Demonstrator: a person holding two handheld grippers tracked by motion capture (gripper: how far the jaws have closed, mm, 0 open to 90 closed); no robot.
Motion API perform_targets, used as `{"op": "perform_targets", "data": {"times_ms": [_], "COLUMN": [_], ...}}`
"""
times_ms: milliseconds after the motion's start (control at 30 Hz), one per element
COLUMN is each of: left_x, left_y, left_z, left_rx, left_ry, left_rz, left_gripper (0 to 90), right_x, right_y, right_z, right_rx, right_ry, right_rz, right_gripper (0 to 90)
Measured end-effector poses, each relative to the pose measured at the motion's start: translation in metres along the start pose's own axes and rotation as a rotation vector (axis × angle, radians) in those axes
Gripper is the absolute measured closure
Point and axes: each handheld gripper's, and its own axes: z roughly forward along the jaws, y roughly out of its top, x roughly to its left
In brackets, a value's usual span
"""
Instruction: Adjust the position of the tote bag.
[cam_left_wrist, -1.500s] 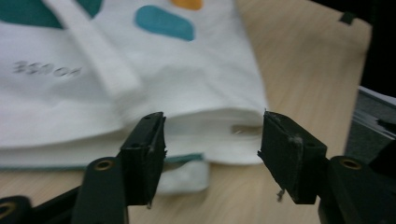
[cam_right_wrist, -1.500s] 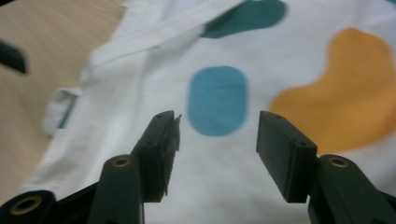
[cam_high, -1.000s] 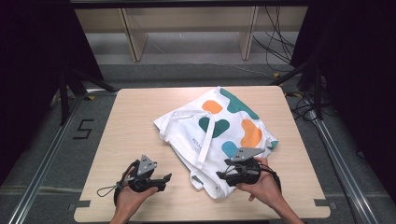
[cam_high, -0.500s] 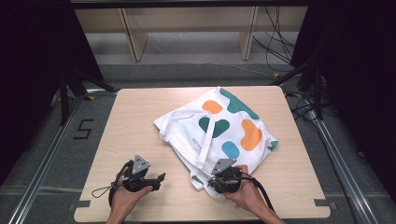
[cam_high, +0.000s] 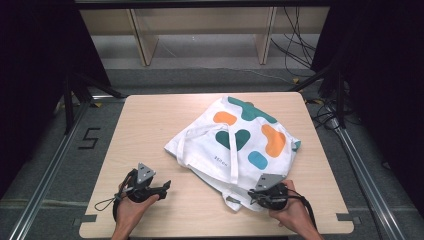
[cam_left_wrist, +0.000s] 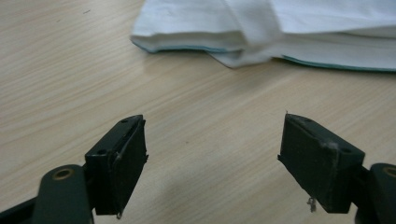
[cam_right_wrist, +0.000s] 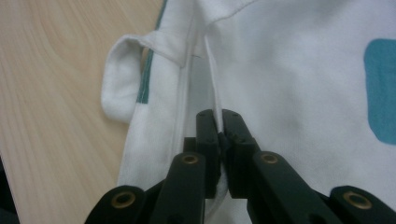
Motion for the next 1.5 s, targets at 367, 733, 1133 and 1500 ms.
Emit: {"op": "perform_targets", "data": {"times_ms": [367, 733, 1133, 1500], "left_x": [-0.008, -0.023, -0.031, -0.036], "left_y": [0.007, 0.022, 0.034, 0.038], "left_z": [0.025, 0.048, 0.060, 0.054], "left_rx": [0.014, 0.009, -0.110, -0.092], "left_ry": [0.022, 0.028, 0.039, -0.014], "left_rz": [0.032, 0.097, 0.193, 0.353], "left_gripper": [21.1, 22.3, 40.5, 84.4], "right_x": [-0.027, -0.038, -0.044, -0.033], "right_y": [-0.033, -0.046, -0.049, -0.053], "right_z": [-0.031, -0.044, -0.046, -0.035], "right_rx": [0.005, -0.021, -0.023, 0.117], "right_ry": [-0.055, -0.083, -0.100, -0.152], "right_rz": [0.089, 0.134, 0.149, 0.072], "right_gripper": [86.6, 86.6, 82.8, 69.2]}}
